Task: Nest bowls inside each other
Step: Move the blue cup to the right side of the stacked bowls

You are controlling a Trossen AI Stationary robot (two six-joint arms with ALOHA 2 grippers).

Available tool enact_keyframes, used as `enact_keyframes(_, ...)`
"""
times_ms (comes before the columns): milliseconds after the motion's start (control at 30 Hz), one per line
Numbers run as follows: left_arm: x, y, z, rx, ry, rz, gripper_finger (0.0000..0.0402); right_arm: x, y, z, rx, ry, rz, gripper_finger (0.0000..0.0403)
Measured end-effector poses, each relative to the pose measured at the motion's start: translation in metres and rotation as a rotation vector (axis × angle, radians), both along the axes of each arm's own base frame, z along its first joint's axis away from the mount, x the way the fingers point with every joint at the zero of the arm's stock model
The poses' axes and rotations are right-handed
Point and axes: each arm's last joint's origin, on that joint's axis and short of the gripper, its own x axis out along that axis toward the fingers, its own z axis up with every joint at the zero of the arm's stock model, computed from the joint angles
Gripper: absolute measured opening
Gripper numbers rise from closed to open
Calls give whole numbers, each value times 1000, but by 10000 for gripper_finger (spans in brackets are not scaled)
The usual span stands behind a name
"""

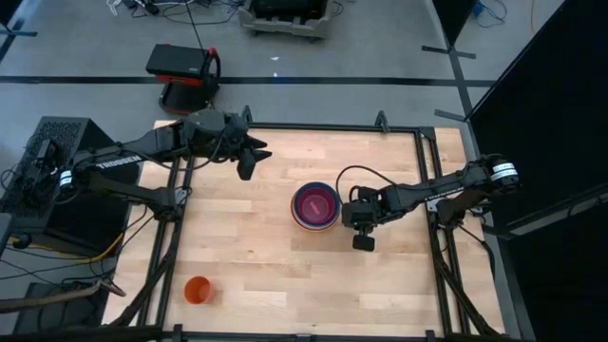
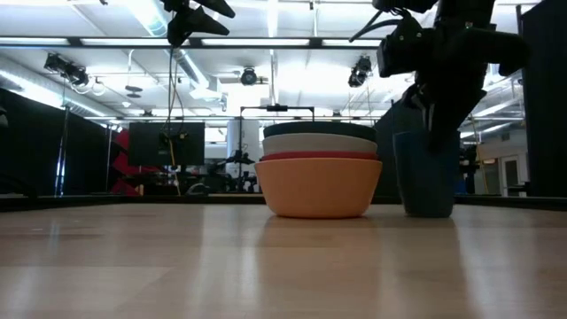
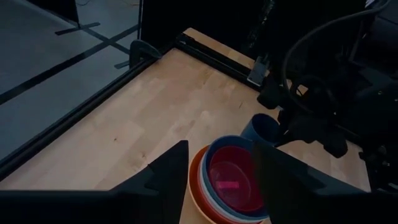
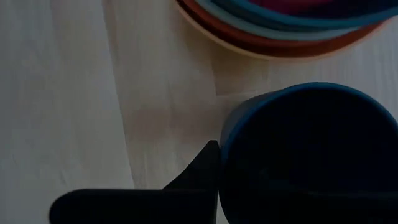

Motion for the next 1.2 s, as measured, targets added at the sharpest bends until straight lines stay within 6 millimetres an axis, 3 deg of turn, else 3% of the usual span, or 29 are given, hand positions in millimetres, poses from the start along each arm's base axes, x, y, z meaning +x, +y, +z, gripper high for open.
enact_keyframes(933, 0, 0, 0, 0, 0, 1, 165, 7, -10, 1, 87, -42, 24, 21)
enact_keyframes(1200, 0, 0, 0, 0, 1, 1, 167, 7, -10, 1, 85, -43, 21, 77)
